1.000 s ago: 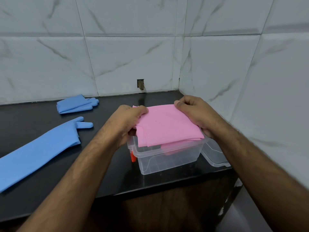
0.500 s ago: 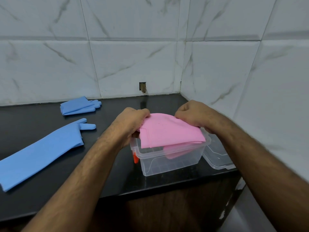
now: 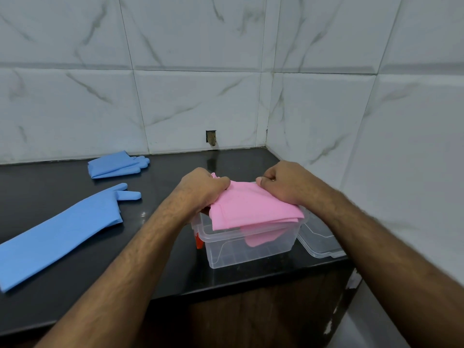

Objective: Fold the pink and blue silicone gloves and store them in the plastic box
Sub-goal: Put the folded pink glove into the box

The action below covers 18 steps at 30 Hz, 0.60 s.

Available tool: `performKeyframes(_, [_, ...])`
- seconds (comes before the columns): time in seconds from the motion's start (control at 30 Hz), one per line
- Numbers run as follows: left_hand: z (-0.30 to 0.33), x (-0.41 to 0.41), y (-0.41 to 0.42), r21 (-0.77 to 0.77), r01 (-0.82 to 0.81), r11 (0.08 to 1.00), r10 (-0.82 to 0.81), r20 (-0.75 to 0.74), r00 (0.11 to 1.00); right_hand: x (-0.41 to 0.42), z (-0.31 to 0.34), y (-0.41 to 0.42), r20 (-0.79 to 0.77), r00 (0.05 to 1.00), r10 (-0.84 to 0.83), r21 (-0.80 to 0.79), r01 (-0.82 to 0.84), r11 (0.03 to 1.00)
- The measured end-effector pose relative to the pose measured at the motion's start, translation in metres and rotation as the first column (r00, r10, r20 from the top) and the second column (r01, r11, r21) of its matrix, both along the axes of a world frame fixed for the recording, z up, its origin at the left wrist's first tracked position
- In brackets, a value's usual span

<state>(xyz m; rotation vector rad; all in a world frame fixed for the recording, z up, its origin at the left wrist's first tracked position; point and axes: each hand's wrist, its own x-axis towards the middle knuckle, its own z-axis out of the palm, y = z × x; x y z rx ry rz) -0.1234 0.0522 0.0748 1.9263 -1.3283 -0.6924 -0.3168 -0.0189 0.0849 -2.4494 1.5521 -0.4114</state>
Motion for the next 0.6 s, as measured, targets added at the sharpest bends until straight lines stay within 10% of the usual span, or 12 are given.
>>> performKeyframes(0.2, [-0.002,-0.001,-0.004,0.007,-0.01,1.0,0.01,0.047,0.999,-0.01,-0.008,0.011,0.068,0.997,0.026,-0.213,-0.011,0.977])
performKeyframes(0.6, [0.001,0.003,-0.004,0.038,0.055,0.998,-0.052,-0.081,0.995,-0.018,-0.007,0.02,-0.029,0.959,0.284,-0.077,-0.285,0.955])
